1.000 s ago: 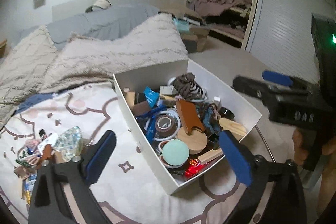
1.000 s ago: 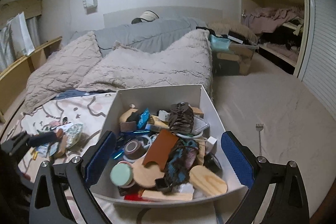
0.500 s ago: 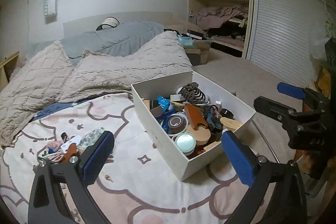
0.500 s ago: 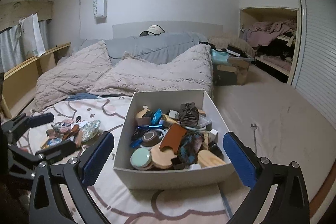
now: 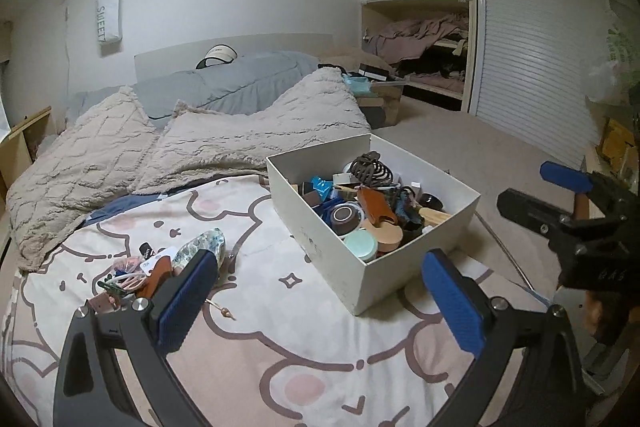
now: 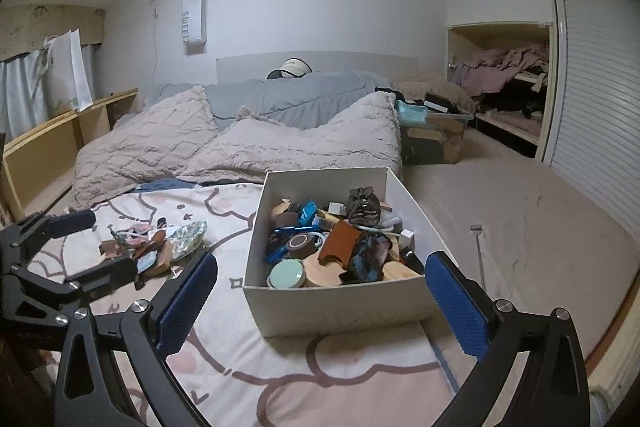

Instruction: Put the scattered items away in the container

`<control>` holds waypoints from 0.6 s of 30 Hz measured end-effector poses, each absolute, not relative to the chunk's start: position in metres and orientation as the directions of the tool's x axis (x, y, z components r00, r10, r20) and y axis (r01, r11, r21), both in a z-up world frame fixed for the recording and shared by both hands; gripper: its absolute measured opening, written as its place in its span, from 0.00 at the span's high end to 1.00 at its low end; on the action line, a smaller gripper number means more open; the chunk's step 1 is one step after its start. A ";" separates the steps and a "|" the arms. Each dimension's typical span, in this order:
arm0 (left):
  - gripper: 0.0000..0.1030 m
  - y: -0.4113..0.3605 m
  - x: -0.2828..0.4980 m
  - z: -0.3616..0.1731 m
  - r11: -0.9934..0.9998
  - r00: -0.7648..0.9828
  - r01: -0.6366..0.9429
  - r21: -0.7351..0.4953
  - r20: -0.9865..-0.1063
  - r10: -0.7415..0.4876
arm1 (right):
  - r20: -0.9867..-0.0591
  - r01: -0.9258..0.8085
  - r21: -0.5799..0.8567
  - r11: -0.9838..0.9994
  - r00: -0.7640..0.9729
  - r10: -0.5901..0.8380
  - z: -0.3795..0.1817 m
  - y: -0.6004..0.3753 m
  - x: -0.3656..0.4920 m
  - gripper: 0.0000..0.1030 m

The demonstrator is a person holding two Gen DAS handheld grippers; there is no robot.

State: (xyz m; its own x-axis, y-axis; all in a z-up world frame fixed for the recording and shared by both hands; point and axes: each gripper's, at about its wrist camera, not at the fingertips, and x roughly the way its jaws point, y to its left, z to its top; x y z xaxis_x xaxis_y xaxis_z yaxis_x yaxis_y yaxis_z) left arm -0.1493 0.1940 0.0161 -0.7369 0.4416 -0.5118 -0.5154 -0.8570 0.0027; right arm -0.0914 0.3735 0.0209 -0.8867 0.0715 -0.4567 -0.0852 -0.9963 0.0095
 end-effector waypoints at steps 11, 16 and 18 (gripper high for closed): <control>0.00 0.179 -0.121 0.014 -0.845 -0.736 -0.535 -0.002 -0.489 0.468 | -0.442 -0.100 -0.006 -0.995 -0.892 0.093 0.012 0.358 -0.063 0.00; 0.00 0.171 -0.114 0.007 -0.849 -0.733 -0.528 -0.023 -0.494 0.468 | -0.426 -0.111 -0.042 -0.993 -0.897 0.118 0.006 0.349 -0.047 0.00; 0.00 0.169 -0.111 0.004 -0.853 -0.734 -0.522 -0.024 -0.496 0.464 | -0.425 -0.110 -0.054 -0.992 -0.897 0.123 0.003 0.347 -0.043 0.00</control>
State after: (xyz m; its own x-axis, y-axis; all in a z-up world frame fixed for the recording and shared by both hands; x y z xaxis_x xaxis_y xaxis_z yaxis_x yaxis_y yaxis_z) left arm -0.1114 0.1687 0.0039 -0.7340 0.4636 -0.4962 -0.5221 -0.8525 -0.0242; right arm -0.0427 0.3469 0.0029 -0.8970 0.1227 -0.4248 -0.1104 -0.9924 -0.0536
